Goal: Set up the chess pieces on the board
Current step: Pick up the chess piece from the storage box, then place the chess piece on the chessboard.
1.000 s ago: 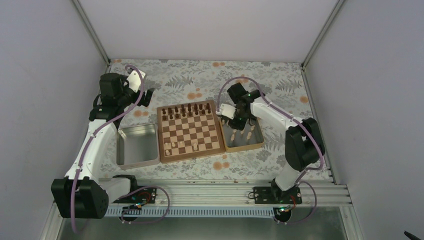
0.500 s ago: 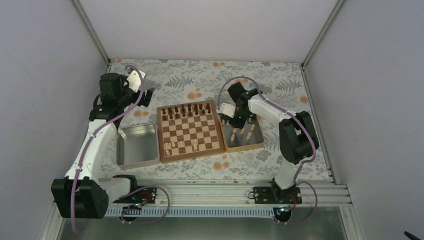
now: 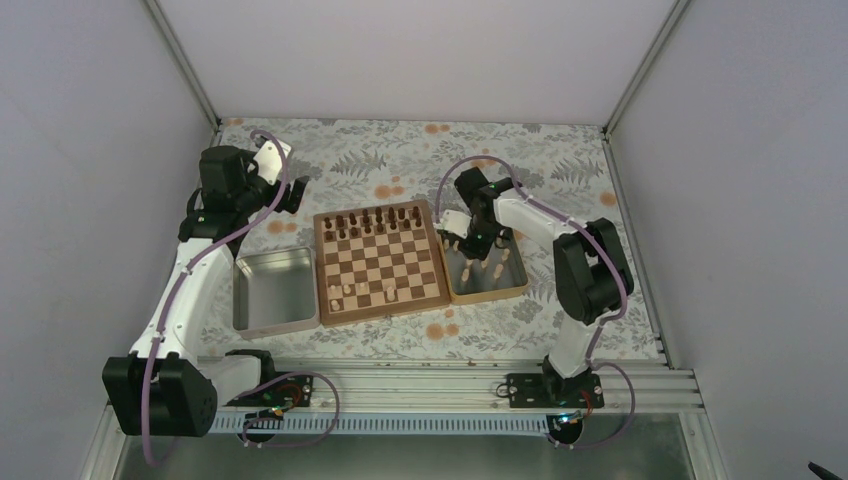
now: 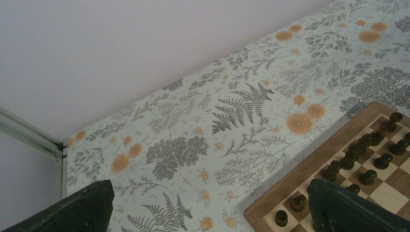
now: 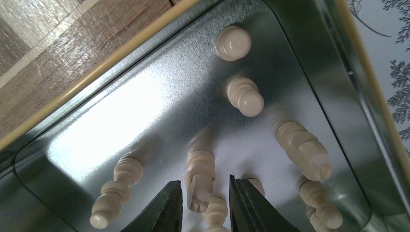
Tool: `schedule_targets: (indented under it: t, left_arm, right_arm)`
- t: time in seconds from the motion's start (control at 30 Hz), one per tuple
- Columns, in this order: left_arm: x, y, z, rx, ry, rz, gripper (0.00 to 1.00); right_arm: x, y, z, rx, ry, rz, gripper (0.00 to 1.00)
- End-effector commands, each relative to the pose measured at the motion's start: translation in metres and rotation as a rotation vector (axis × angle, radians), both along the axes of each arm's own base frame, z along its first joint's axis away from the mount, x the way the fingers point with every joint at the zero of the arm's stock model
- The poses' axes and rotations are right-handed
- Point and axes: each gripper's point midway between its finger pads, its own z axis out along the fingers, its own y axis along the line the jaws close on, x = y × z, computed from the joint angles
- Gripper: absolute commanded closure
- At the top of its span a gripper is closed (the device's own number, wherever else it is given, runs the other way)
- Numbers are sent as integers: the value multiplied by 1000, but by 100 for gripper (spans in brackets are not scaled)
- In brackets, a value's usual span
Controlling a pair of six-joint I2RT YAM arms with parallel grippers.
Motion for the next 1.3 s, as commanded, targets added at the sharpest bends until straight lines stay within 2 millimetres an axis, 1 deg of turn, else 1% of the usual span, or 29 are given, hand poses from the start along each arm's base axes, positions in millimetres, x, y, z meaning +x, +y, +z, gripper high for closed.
schedule_targets:
  t: [0.0, 0.13, 0.23, 0.53, 0.63, 0.8, 0.87, 0.93, 1.03, 1.1, 1.17, 1.27]
  left_arm:
    - [-1, -1, -1, -2, 7, -12, 0]
    - [-1, -1, 0, -2, 4, -13, 0]
    - [-1, -1, 0, -3, 4, -13, 0]
    - [-1, 1, 1, 0, -3, -4, 0]
    - [-1, 1, 2, 1, -4, -2, 0]
    - [0, 2, 3, 2, -7, 6, 0]
    - [0, 3, 5, 3, -11, 11, 0]
    - [0, 4, 6, 3, -14, 16, 0]
    - [0, 4, 7, 4, -18, 17, 0]
    - [1, 4, 7, 4, -17, 18, 0]
    - [1, 5, 8, 5, -18, 21, 0]
    - [2, 5, 8, 7, -17, 24, 0]
  right_arm:
    - [-3, -5, -9, -1, 44, -29, 73]
    - [-4, -5, -13, -2, 54, -34, 74]
    - [-3, -5, -12, -1, 50, -37, 80]
    - [-3, -5, -8, 0, 51, -41, 91]
    - [2, -1, 4, 15, 26, -44, 95]
    - [11, 0, 38, 4, -46, -51, 96]
    - [14, 1, 56, 3, -78, -51, 96]
    - [19, 5, 79, 15, -119, -40, 96]
    - [20, 24, 114, 55, -170, 2, 96]
    - [15, 44, 135, 82, -202, 52, 95]
    - [7, 71, 151, 109, -227, 122, 96]
    - [-11, 114, 162, 137, -244, 235, 96]
